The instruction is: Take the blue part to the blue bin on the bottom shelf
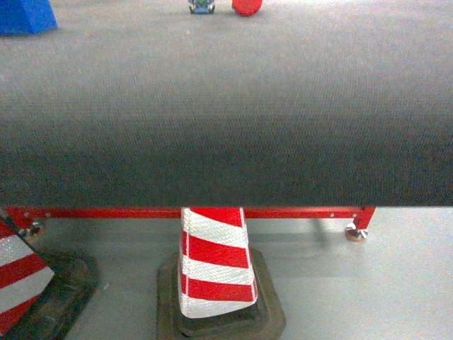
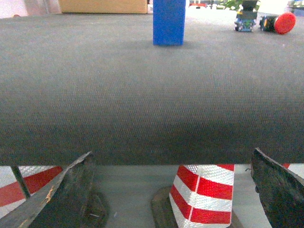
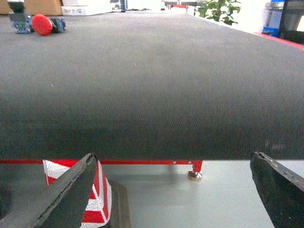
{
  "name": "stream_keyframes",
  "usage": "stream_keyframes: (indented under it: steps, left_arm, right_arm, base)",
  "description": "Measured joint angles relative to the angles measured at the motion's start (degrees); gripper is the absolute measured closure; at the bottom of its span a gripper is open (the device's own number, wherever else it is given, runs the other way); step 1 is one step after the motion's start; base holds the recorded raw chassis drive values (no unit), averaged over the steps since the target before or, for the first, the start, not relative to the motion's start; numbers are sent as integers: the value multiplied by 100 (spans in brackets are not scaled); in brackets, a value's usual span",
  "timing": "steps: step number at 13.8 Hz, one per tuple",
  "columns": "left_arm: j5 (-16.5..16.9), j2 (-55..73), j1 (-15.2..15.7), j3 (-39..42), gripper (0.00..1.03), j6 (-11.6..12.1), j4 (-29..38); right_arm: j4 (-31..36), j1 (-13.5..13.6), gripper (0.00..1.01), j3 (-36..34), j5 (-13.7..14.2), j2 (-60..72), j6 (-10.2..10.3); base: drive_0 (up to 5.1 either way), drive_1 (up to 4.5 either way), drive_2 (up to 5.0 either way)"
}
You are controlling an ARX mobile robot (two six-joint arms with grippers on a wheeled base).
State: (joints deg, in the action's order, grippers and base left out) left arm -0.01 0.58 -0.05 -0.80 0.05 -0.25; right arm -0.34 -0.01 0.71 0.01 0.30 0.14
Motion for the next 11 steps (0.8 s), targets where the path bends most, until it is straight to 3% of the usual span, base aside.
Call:
stream_keyframes:
  steps: [11]
  left_arm:
    - [-4,0,0,0,5,-7,0]
  right_arm:
    - [11,0,3,0,0,0,0]
  base:
    - [0,0,0]
